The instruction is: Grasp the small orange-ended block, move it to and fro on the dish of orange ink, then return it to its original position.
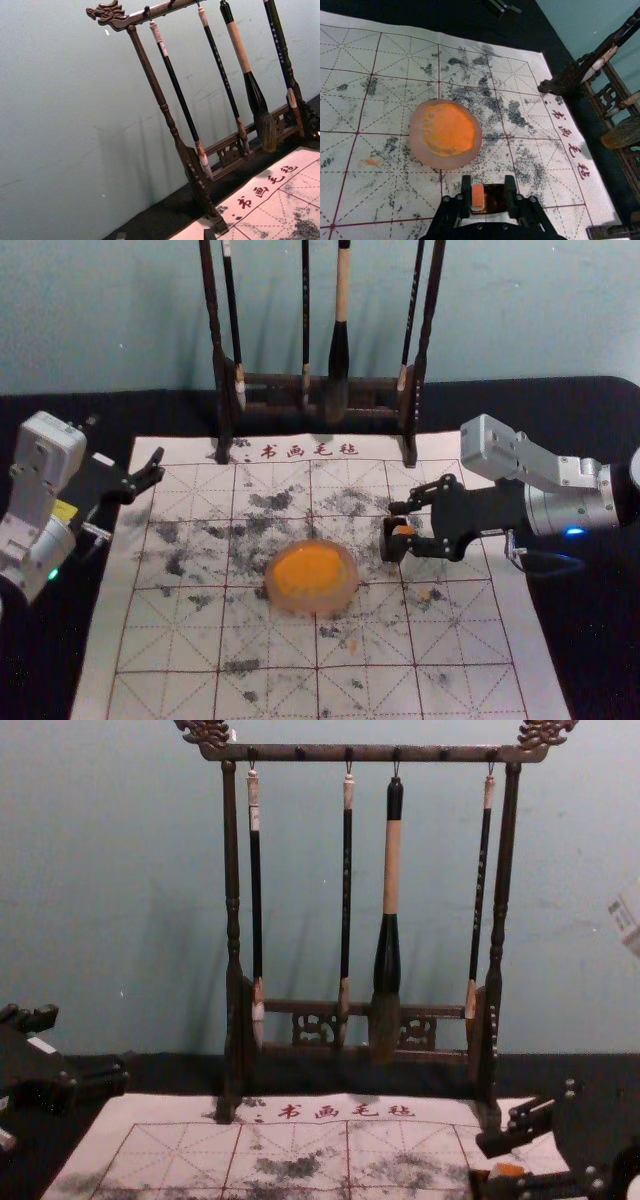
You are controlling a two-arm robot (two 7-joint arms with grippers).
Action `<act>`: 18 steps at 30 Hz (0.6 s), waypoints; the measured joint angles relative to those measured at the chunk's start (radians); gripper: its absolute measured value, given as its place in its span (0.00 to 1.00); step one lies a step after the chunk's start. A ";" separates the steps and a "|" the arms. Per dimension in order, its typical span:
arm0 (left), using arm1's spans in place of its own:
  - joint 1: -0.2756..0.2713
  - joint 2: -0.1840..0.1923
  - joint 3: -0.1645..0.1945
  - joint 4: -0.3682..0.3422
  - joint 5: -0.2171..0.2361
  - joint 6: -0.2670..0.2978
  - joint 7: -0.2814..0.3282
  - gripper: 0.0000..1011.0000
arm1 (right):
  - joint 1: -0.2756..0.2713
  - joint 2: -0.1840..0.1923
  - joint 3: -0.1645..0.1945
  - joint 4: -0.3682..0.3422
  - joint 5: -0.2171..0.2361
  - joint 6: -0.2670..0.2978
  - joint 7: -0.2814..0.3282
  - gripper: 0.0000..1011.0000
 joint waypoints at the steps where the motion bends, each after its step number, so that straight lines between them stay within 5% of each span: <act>1: 0.000 0.000 0.000 0.000 0.000 0.000 0.000 0.99 | 0.000 0.000 0.000 0.000 0.000 0.000 0.000 0.43; 18: 0.000 0.000 0.000 0.000 0.000 0.000 0.000 0.99 | 0.000 0.000 0.000 -0.001 0.001 0.000 0.000 0.92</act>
